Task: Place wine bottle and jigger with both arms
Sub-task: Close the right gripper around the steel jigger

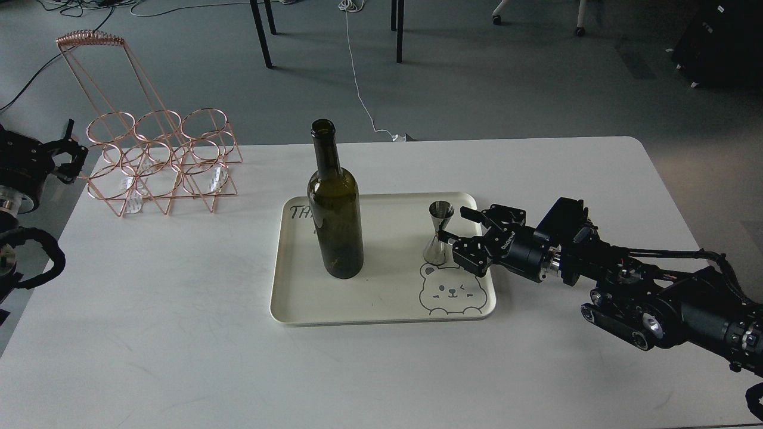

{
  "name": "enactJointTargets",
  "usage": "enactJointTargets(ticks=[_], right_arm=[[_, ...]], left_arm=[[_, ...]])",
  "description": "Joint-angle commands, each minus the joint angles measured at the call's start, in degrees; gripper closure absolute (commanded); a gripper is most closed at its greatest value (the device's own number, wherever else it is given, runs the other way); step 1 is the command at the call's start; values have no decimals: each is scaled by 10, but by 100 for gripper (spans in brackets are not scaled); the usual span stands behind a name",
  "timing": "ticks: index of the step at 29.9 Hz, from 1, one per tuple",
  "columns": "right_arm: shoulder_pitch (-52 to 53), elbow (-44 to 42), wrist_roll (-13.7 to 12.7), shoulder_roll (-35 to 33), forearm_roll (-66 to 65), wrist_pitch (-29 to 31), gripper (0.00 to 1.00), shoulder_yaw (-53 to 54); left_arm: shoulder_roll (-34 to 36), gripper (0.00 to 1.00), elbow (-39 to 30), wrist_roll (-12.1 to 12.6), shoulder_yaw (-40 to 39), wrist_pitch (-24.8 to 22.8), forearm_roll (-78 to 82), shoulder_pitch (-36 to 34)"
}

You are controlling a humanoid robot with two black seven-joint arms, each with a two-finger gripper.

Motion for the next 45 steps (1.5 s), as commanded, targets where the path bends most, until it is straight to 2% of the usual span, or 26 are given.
enactJointTargets(ticks=[1, 34, 40, 45], right_arm=[[-3, 0, 0, 4, 0, 0, 34, 1], [3, 2, 0, 28, 1, 0, 34, -25], [3, -3, 0, 30, 1, 0, 50, -26], [12, -19, 0, 43, 2, 0, 51, -25]], left_arm=[[0, 2, 0, 0, 0, 0, 0, 0], [4, 2, 0, -1, -3, 0, 0, -3], [6, 2, 0, -1, -2, 0, 1, -3], [4, 2, 0, -1, -1, 0, 0, -2]])
